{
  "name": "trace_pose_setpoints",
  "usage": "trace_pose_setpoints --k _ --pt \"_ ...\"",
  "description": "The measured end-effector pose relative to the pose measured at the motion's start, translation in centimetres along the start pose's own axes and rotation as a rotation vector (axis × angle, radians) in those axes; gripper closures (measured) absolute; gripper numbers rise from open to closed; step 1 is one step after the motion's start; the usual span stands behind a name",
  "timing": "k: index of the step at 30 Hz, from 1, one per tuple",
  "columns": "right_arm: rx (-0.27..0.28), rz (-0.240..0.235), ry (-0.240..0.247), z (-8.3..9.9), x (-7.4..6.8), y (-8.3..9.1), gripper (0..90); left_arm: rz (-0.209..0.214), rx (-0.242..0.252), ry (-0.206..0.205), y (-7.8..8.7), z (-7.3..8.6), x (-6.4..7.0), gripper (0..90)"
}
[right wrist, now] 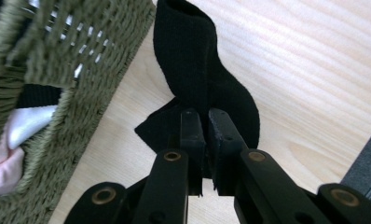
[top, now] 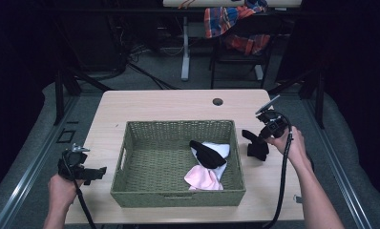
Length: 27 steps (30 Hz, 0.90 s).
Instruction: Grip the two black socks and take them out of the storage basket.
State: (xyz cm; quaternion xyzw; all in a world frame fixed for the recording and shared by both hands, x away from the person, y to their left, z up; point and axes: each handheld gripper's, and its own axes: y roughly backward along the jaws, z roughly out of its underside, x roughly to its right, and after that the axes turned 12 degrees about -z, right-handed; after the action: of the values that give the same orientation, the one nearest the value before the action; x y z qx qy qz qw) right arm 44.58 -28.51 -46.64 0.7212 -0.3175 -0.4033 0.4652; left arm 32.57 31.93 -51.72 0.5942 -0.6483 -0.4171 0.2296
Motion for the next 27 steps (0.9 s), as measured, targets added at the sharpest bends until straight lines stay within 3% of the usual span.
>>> trace_pose_setpoints --k 4,5,13,14,15,21,27 --pt "-0.004 -0.01 -0.009 0.2 0.1 -0.5 77.3 0.001 -0.001 0.0 0.0 0.0 0.0 0.2" --pt "-0.021 -0.006 -0.002 0.2 0.2 -0.3 72.7 0.001 -0.002 0.001 0.0 0.0 0.0 0.2" --pt "0.031 0.026 -0.013 0.6 -0.2 0.9 43.1 0.0 -0.001 0.001 0.0 0.0 0.0 0.2" --pt "0.008 0.032 0.005 0.6 -0.2 1.4 40.2 0.0 -0.001 0.001 0.0 0.0 0.0 0.2" --pt "0.038 0.034 -0.005 0.7 -0.5 1.5 37.1 0.001 -0.001 0.002 0.0 0.0 0.0 0.2" --pt "0.044 0.04 0.051 0.5 -2.1 3.7 16.2 0.0 -0.002 -0.002 0.0 0.0 0.0 0.2" --pt "0.077 0.039 0.121 0.1 -4.8 5.8 8.5 -0.001 -0.005 -0.002 0.1 0.0 0.0 0.2"
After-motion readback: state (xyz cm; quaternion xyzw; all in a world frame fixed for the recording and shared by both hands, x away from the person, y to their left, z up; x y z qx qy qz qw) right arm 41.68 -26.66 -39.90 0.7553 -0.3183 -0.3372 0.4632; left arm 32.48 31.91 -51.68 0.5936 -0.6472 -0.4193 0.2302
